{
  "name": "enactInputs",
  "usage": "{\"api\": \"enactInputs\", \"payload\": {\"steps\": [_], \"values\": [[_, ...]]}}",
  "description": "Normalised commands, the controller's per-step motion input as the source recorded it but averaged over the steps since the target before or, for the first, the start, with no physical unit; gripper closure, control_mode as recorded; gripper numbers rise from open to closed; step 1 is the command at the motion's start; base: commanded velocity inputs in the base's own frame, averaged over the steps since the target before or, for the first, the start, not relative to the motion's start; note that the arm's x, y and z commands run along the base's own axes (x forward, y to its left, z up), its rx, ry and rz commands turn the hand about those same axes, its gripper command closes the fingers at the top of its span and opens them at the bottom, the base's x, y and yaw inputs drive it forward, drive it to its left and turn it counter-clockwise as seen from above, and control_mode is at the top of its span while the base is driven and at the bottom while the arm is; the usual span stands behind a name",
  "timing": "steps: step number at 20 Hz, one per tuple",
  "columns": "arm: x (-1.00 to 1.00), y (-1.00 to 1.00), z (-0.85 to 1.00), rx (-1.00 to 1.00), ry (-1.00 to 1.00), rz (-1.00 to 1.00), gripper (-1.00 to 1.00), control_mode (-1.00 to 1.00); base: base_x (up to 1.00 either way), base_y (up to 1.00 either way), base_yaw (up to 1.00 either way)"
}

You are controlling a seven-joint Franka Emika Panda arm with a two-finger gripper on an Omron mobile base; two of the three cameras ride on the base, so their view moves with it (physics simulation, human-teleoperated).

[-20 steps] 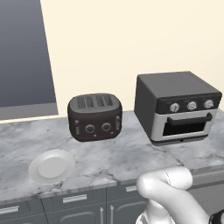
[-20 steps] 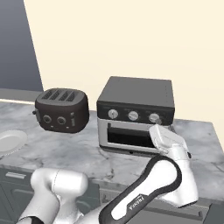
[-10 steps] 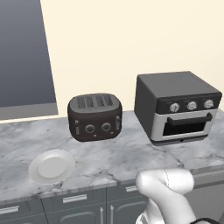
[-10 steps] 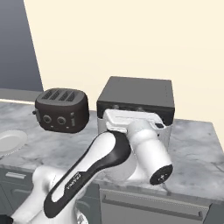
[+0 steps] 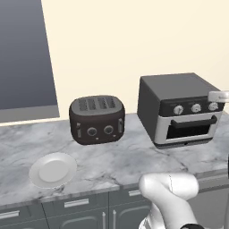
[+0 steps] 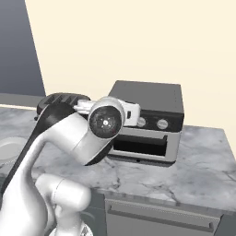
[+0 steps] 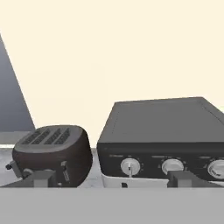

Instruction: Pick up the bagel from the plate, place it on the toaster oven rack, close the door, and set the timer.

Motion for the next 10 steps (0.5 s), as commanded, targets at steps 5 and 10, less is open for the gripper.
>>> {"api": "enactInputs", "payload": {"steps": [5, 10], "values": [[0.30, 0.10, -0.02, -0.02, 0.42, -0.30, -1.00, -1.00, 0.00, 0.00, 0.00], [0.47, 0.00, -0.25, 0.00, 0.46, -0.27, -1.00, -1.00, 0.00, 0.00, 0.00]]}}
